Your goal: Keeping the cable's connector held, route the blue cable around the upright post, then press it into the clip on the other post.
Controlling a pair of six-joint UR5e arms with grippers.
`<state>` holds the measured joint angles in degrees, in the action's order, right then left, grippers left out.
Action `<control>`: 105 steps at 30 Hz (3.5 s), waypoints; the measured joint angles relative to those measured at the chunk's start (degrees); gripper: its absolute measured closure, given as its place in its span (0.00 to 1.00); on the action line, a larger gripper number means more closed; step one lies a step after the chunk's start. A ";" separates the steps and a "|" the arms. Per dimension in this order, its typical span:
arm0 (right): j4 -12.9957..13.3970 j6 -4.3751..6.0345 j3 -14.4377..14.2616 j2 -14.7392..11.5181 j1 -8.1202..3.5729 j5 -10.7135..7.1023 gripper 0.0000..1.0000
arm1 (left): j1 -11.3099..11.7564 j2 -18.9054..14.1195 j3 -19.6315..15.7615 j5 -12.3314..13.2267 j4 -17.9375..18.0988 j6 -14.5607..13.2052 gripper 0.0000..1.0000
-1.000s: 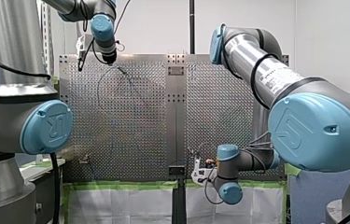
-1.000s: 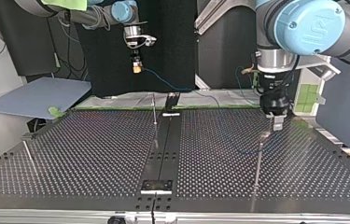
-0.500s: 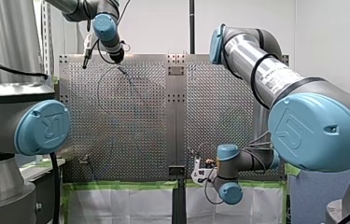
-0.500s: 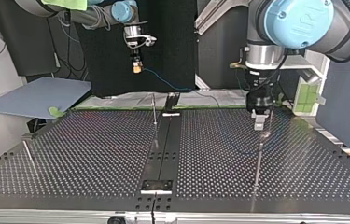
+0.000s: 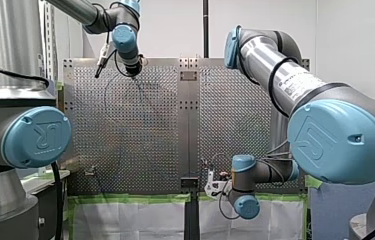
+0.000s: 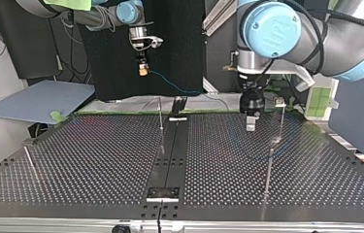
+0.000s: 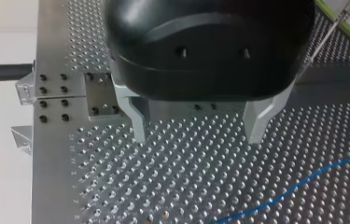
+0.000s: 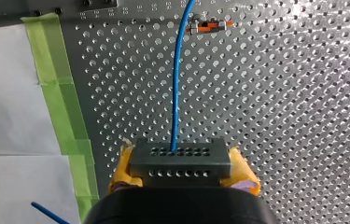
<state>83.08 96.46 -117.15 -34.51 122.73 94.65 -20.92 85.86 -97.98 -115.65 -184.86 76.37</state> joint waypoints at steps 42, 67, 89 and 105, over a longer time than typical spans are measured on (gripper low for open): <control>-1.84 0.94 1.17 0.00 0.06 -0.97 1.00 | -3.08 12.69 13.31 -11.29 3.48 -5.80 0.00; -1.87 0.89 1.34 0.00 0.13 -1.03 1.00 | -1.14 19.59 16.01 -12.31 4.45 -8.32 0.00; -2.04 0.68 1.61 0.00 0.27 -1.65 1.00 | -0.23 22.52 18.54 -16.76 6.79 -12.98 0.00; -2.26 0.60 1.62 -0.01 0.29 -1.65 1.00 | 0.07 25.62 18.54 -18.59 9.86 -16.14 0.00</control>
<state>80.82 97.06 -115.53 -34.52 123.02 92.99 -20.86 111.48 -79.44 -134.23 -174.99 60.23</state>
